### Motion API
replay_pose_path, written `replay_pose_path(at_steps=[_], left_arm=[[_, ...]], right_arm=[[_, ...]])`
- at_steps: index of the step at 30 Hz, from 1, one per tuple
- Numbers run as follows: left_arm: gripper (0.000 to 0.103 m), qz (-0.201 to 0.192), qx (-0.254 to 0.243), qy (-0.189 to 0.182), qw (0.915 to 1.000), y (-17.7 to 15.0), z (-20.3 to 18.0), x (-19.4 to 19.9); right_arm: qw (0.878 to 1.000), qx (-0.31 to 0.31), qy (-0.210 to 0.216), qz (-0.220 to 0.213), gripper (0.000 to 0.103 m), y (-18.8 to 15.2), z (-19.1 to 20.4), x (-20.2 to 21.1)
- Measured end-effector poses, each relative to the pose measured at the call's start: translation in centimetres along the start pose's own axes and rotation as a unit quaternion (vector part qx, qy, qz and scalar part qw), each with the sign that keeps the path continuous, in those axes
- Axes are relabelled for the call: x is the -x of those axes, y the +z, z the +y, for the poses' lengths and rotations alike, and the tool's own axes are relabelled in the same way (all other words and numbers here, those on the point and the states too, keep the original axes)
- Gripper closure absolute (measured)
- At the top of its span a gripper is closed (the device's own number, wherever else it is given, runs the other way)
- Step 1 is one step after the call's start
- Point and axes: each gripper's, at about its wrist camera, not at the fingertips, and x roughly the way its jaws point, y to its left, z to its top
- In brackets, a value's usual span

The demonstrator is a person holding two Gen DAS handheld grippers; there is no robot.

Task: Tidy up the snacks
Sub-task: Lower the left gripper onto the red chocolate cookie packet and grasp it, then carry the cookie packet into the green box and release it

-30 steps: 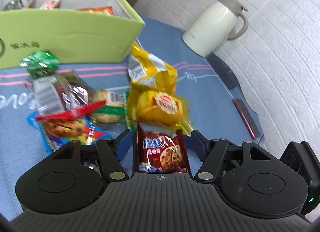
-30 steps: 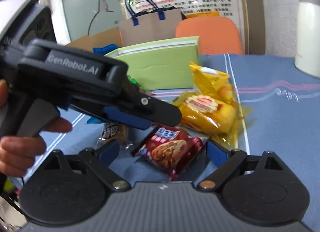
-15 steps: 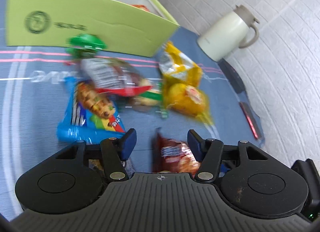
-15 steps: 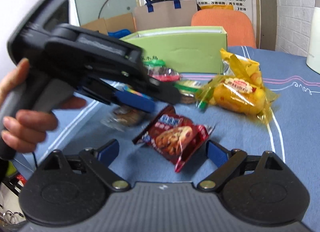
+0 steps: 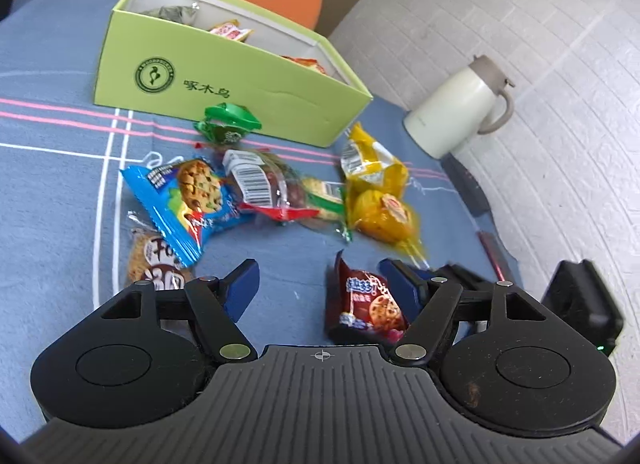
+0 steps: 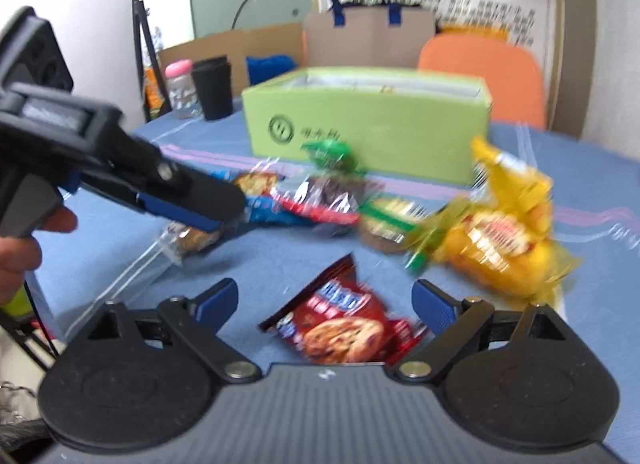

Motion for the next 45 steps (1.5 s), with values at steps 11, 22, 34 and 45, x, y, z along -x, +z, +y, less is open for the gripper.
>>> replay_pose_path(at_steps=[11, 22, 34, 45], left_arm=[[0.044, 0.053, 0.008, -0.019, 0.9984, -1.6, -1.7, -3.6], [0.038, 0.064, -0.021, 0.032, 0.9972, -2.4, -4.2, -6.1], [0.039, 0.061, -0.044, 0.043, 0.9963, -2.6, -4.6, -6.3], [0.096, 0.017, -0.056, 0.011, 0.9982, -0.1, -6.0, -5.6]], right_arm=[[0.998, -0.037, -0.056, 0.000, 0.010, -2.1, 1.9, 1.1], [0.994, -0.021, -0.106, -0.013, 0.009, -3.3, 3.6, 0.3], [0.998, 0.000, -0.070, -0.007, 0.021, -3.2, 2.4, 1.1], [0.995, -0.021, -0.080, -0.061, 0.040, -0.1, 0.4, 2.8]])
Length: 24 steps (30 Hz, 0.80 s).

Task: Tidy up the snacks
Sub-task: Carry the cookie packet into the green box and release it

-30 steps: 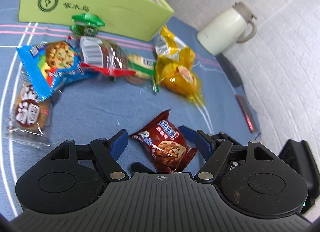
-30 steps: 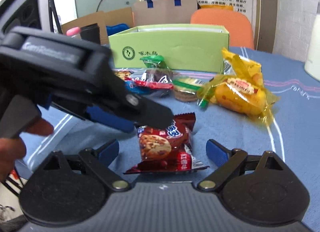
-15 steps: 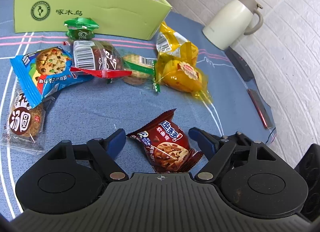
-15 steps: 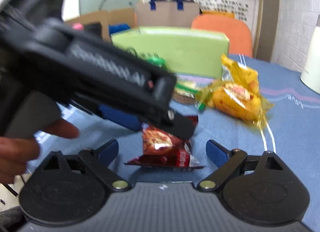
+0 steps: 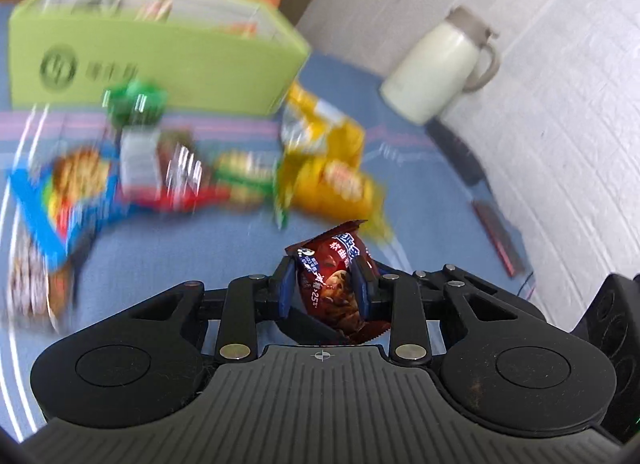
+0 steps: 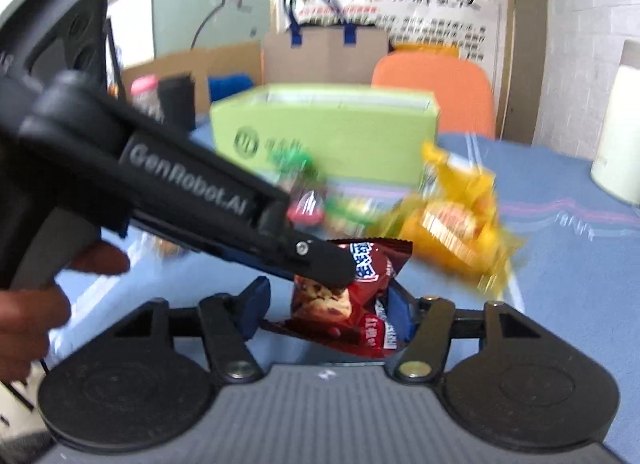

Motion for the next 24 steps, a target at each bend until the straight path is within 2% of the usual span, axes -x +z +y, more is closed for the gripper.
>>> replay_pose_path(at_steps=[7, 11, 15, 16, 18, 19, 20, 21, 23, 24], left_arm=[[0.095, -0.063, -0.005, 0.006, 0.9980, 5.8, 0.6, 1.5], [0.095, -0.107, -0.002, 0.026, 0.9940, 11.0, 2.4, 1.7], [0.094, -0.129, 0.011, 0.052, 0.9902, 16.0, 5.4, 0.8], [0.091, -0.130, 0.014, 0.061, 0.9896, 16.8, 6.1, 0.4], [0.078, -0.126, 0.017, 0.076, 0.9890, 18.2, 7.9, -0.7], [0.068, -0.126, 0.021, 0.087, 0.9880, 18.6, 8.7, -1.0], [0.060, -0.128, 0.027, 0.097, 0.9866, 18.8, 9.4, -1.0], [0.058, -0.136, 0.034, 0.101, 0.9850, 18.8, 10.3, -0.5], [0.047, -0.154, 0.047, 0.089, 0.9830, 18.0, 11.4, 0.8], [0.045, -0.162, 0.057, 0.081, 0.9818, 17.4, 11.8, 1.5]], right_arm=[[0.998, 0.040, 0.005, -0.050, 0.042, 6.0, 0.0, -2.5], [0.995, 0.065, 0.022, -0.068, 0.042, 11.1, -0.4, -6.5], [0.994, 0.076, 0.040, -0.066, 0.041, 15.6, -0.8, -12.0], [0.994, 0.075, 0.050, -0.058, 0.039, 16.4, -0.9, -13.5], [0.995, 0.066, 0.063, -0.048, 0.038, 17.7, -1.3, -16.0], [0.995, 0.065, 0.059, -0.045, 0.038, 18.0, -1.4, -16.7], [0.995, 0.062, 0.054, -0.049, 0.037, 18.2, -1.7, -16.8], [0.995, 0.058, 0.052, -0.057, 0.033, 18.5, -1.9, -16.7], [0.995, 0.045, 0.046, -0.082, 0.025, 18.3, -2.7, -15.5], [0.994, 0.039, 0.041, -0.091, 0.020, 17.9, -3.2, -14.7]])
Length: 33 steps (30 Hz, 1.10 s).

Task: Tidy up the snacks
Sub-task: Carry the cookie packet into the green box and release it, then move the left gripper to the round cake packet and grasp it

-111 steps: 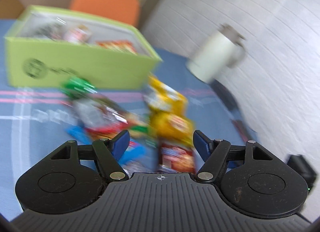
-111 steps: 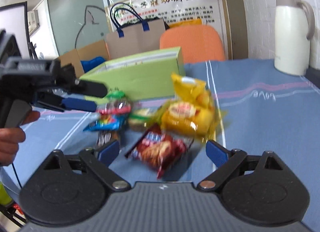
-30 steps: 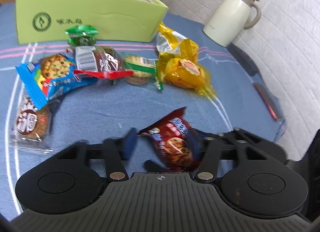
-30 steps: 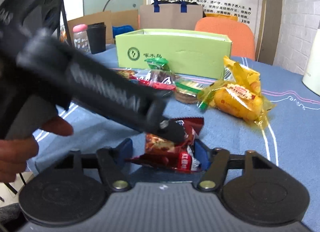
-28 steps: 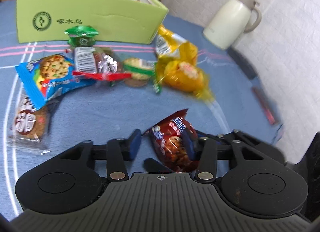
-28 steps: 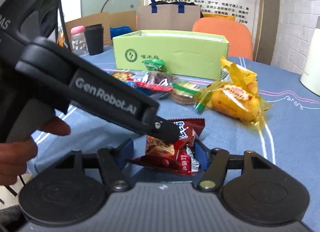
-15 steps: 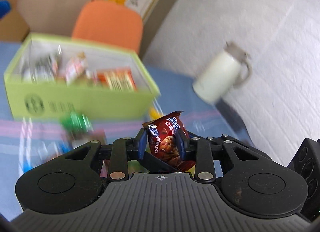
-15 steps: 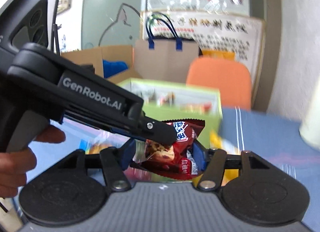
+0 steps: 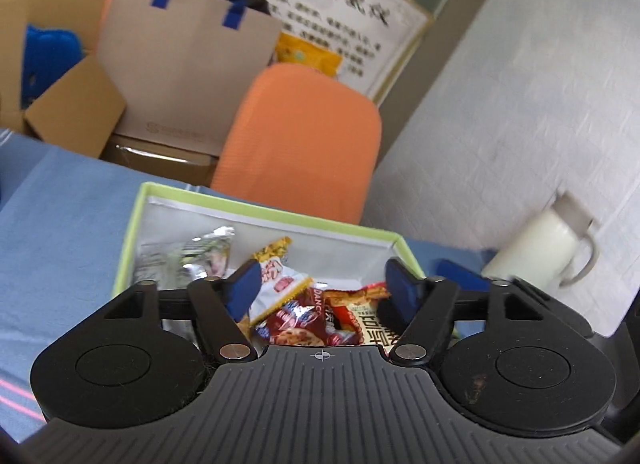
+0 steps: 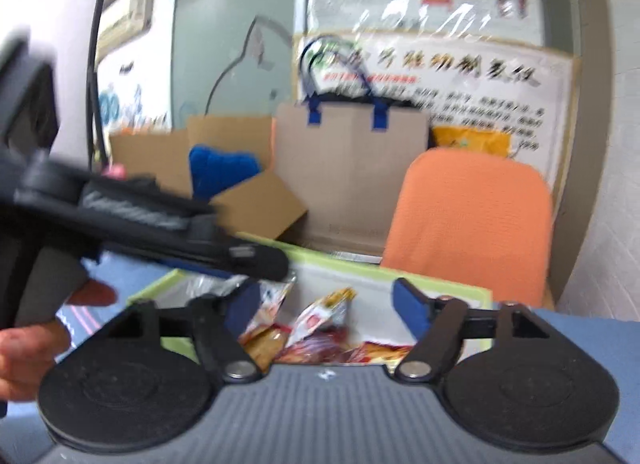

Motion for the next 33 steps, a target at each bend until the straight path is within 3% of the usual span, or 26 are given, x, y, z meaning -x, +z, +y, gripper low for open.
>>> replay_pose_path(at_steps=[3, 9, 15, 19, 23, 26, 29, 33], left_arm=[[0.044, 0.002, 0.021, -0.002, 0.9998, -1.2, 1.3, 1.8], [0.041, 0.033, 0.025, -0.009, 0.9991, -5.7, 1.7, 4.8], [0.041, 0.080, 0.031, 0.011, 0.9962, -10.6, 2.0, 5.2], [0.056, 0.098, 0.037, 0.045, 0.9934, -11.6, 2.5, 5.5], [0.056, 0.082, 0.051, 0.044, 0.9943, -11.3, 3.9, 7.2], [0.056, 0.098, 0.059, 0.031, 0.9929, -11.2, 4.7, 7.2], [0.056, 0.106, 0.061, 0.045, 0.9914, -12.0, 5.5, 7.8], [0.055, 0.094, 0.073, 0.053, 0.9914, -13.0, 7.2, 10.0]], right_arm=[[1.000, -0.005, -0.016, -0.014, 0.010, -1.3, -0.3, 3.1], [0.999, -0.038, -0.024, 0.022, 0.010, -6.1, 0.5, 7.7], [0.994, -0.065, 0.035, 0.076, 0.010, -11.2, 4.0, 8.7], [0.996, -0.014, 0.022, 0.087, 0.010, -11.4, 6.9, 8.0], [0.993, -0.027, 0.089, 0.076, 0.010, -11.1, 9.6, 9.4], [0.988, -0.044, 0.118, 0.090, 0.010, -11.8, 11.3, 9.6], [0.984, -0.054, 0.129, 0.115, 0.010, -12.8, 12.8, 9.5], [0.976, -0.054, 0.159, 0.138, 0.010, -13.5, 14.6, 9.1]])
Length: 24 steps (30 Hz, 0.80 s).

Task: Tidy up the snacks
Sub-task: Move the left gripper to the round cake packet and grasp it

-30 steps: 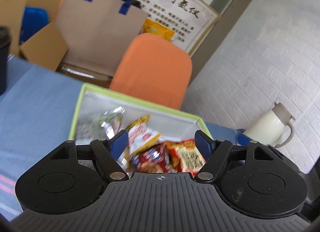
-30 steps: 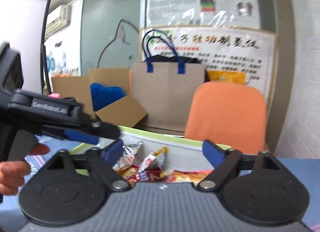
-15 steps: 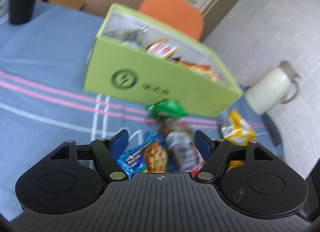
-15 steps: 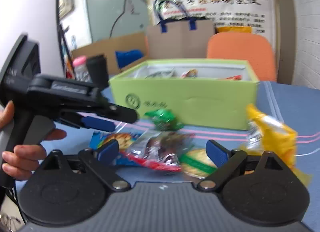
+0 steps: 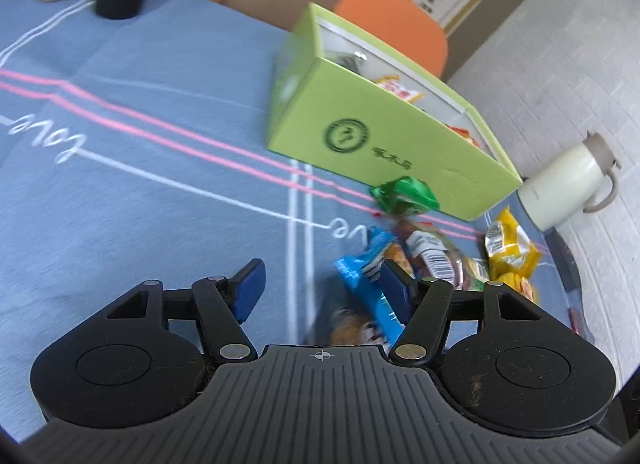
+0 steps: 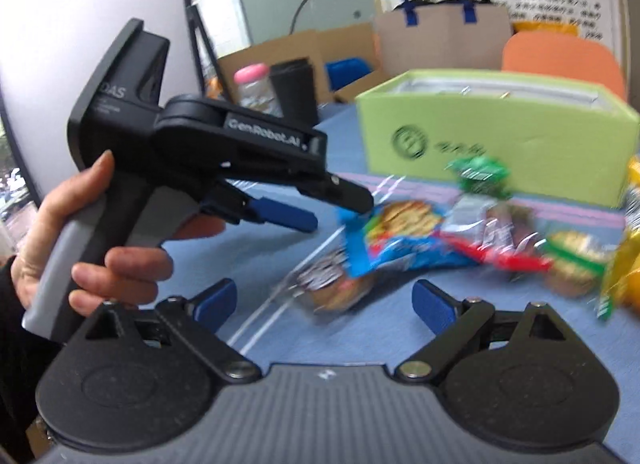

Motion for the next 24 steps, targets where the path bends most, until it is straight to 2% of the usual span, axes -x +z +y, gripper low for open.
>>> replay_pose_path(at_steps=[2, 7, 10, 12, 15, 18, 22, 24], left_arm=[[0.053, 0.000, 0.003, -0.014, 0.9999, 0.1, 0.8, 0.4], [0.056, 0.056, -0.033, -0.082, 0.9946, 0.0, 1.0, -0.1], [0.058, 0.058, -0.048, -0.076, 0.9943, -0.2, 1.3, 0.3], [0.057, 0.064, -0.050, -0.090, 0.9926, -0.5, 1.8, 0.8], [0.055, 0.053, -0.071, -0.067, 0.9938, -1.4, 2.2, 2.1], [0.052, 0.046, -0.061, -0.063, 0.9951, -2.2, 2.8, 3.2], [0.053, 0.026, -0.036, -0.038, 0.9983, -2.2, 3.9, 4.4], [0.053, 0.023, -0.026, -0.039, 0.9986, -2.0, 4.1, 4.4]], right_arm=[[1.000, 0.006, 0.004, 0.006, 0.010, 0.4, 0.7, -1.0], [0.999, 0.042, 0.004, 0.018, 0.009, 1.0, 2.6, -3.1], [0.998, 0.062, 0.011, 0.026, 0.009, 1.2, 3.0, -3.7], [0.997, 0.072, 0.022, 0.029, 0.009, 1.4, 3.5, -4.0], [0.994, 0.090, 0.043, 0.035, 0.009, 1.5, 4.4, -4.4], [0.994, 0.094, 0.053, 0.033, 0.010, 1.4, 4.8, -4.4], [0.997, 0.077, -0.002, 0.017, 0.010, 1.0, 4.5, -3.1], [0.998, 0.065, -0.009, 0.013, 0.010, 0.9, 4.4, -3.1]])
